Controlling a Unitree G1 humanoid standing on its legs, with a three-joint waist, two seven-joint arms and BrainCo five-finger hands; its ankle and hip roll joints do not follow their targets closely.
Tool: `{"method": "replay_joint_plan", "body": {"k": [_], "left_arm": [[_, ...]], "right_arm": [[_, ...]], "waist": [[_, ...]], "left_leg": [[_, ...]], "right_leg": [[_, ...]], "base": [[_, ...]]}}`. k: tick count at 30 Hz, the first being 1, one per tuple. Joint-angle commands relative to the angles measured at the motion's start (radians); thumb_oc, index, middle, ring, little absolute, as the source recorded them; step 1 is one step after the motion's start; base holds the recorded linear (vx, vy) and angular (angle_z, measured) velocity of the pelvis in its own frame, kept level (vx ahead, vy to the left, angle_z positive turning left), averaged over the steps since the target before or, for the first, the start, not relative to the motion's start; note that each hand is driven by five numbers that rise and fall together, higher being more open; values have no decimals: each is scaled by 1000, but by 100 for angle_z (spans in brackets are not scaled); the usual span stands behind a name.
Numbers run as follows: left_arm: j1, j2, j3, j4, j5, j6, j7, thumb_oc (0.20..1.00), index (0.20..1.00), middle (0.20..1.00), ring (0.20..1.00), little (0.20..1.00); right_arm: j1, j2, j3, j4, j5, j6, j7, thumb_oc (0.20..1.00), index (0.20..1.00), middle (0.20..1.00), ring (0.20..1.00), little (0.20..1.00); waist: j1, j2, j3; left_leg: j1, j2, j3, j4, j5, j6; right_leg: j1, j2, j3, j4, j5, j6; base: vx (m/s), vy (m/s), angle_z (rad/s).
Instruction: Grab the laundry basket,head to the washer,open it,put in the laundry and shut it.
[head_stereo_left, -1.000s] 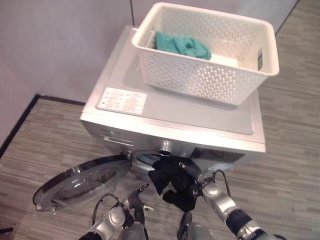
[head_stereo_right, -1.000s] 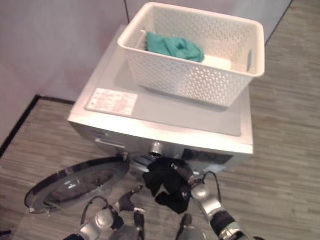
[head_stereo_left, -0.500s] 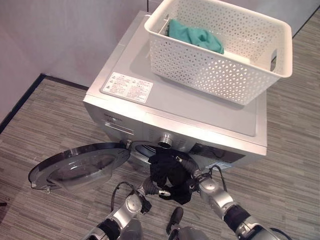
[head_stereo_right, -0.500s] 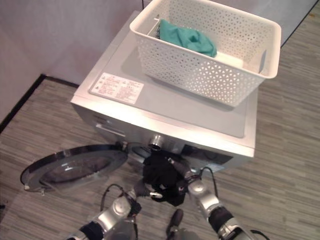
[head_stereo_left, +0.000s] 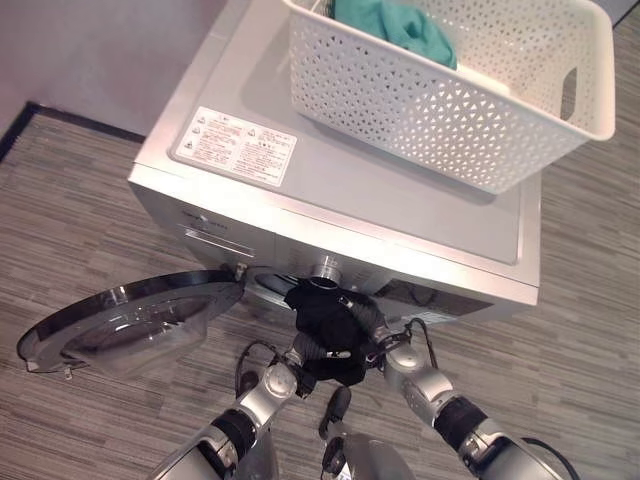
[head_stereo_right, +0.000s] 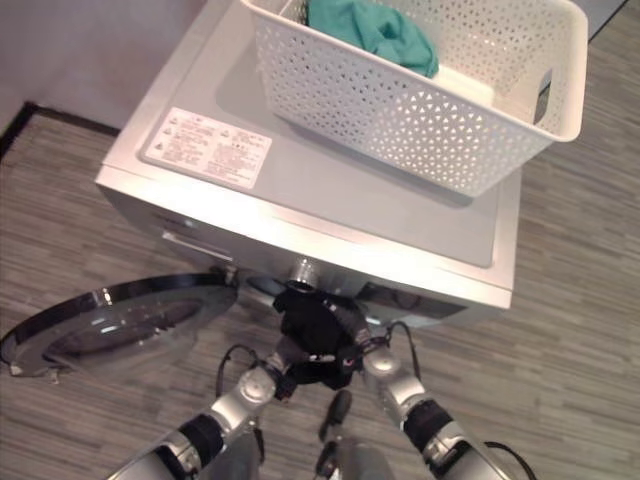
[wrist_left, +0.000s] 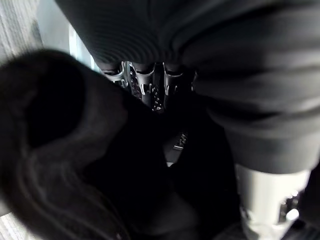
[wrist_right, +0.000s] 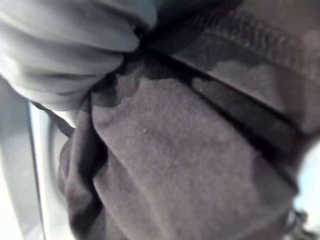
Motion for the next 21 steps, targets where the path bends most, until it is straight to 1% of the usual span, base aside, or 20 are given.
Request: {"method": "replay_joint_plan", "body": {"k": [1,2,3,9,10,11,12,16,18,19,21], "left_arm": [[-71,-101,-60,63,16,-79,31,856,856,856,856,856],[-74,-102,-54,68,11,-79,37,351,351,351,351,351],[-78,-101,-47,69,11,-81,44,200,200,200,200,200],[-77,-85,-16,85,-1,-96,69,200,200,200,200,200],[-74,-81,-11,89,0,-97,72,200,200,200,200,200],[-73,-77,-7,92,7,-98,76,200,200,200,200,200],[-70,-74,1,101,11,-99,81,200,200,200,200,200],[-65,-59,47,139,31,-110,122,200,200,200,200,200],[-62,-48,74,148,26,-120,136,200,200,200,200,200],[-62,-48,74,148,26,-120,136,200,200,200,200,200],[-63,-35,117,169,10,-128,153,200,200,200,200,200]], "right_arm": [[-104,33,-30,-64,60,-110,-26,200,200,200,200,200],[-104,32,-26,-67,63,-110,-25,200,200,200,200,200],[-101,34,-20,-68,70,-108,-23,200,200,200,200,200],[-86,25,7,-56,58,-103,-6,200,200,200,200,200],[-82,21,11,-57,45,-102,-7,272,272,272,272,272],[-79,14,15,-61,21,-100,-6,645,645,645,645,645],[-77,4,25,-67,-27,-95,-9,1000,1000,1000,1000,1000],[-60,-42,45,-107,-243,-75,-37,1000,1000,1000,1000,1000],[-32,-60,41,-130,-298,-79,-38,1000,1000,1000,1000,1000],[-32,-60,41,-130,-298,-79,-38,1000,1000,1000,1000,1000],[20,-95,34,-159,-387,-79,-48,1000,1000,1000,1000,1000]], "waist": [[-10,-26,-21],[-13,-29,-22],[-14,-31,-21],[-25,-41,-25],[-28,-42,-25],[-30,-42,-25],[-34,-43,-26],[-50,-49,-28],[-63,-53,-30],[-63,-53,-30],[-83,-62,-31]], "left_leg": [[-24,7,3,-49,29,-5],[-25,9,5,-50,30,-6],[-26,10,7,-50,30,-6],[-21,16,21,-56,31,-10],[-18,17,24,-56,31,-11],[-16,18,25,-56,30,-11],[-13,18,28,-56,29,-11],[-4,23,39,-55,24,-12],[0,26,47,-55,23,-12],[0,26,47,-55,23,-12],[8,31,62,-55,20,-12]], "right_leg": [[18,-78,63,32,-34,87],[16,-77,66,31,-33,87],[14,-77,67,30,-31,87],[4,-72,74,27,-23,88],[4,-72,75,27,-24,88],[4,-72,77,27,-24,88],[4,-70,78,27,-24,88],[3,-67,89,27,-24,90],[0,-66,97,27,-23,91],[0,-66,98,27,-23,91],[-7,-63,111,31,-22,93]], "base": [[0,0,0],[0,0,0],[0,0,0],[6,-3,-2],[12,1,-4],[9,-2,-5],[9,-3,-6],[7,-1,-12],[-2,-1,-15],[-10,5,-20],[-7,7,-14]]}}
